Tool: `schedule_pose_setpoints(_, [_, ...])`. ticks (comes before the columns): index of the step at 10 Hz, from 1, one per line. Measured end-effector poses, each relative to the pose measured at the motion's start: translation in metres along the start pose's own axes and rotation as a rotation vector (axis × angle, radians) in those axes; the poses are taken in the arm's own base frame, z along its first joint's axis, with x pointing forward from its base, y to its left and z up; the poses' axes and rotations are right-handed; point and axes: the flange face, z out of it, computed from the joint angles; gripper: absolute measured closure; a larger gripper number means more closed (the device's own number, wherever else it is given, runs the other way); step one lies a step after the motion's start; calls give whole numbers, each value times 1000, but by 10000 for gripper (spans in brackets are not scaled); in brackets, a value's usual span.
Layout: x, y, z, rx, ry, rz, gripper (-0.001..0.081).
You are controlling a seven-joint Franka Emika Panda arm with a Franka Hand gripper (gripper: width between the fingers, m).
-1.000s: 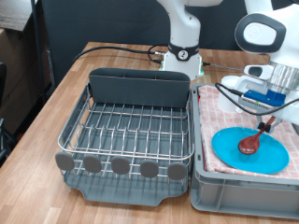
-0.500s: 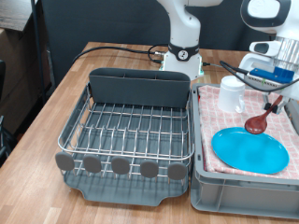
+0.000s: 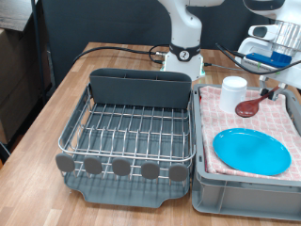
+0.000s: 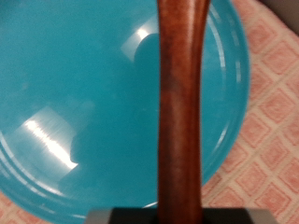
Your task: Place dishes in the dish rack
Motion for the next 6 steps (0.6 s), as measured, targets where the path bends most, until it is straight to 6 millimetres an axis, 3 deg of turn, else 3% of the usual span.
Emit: schedule_pose_setpoints(6, [65,33,-15,-135,77,391,717])
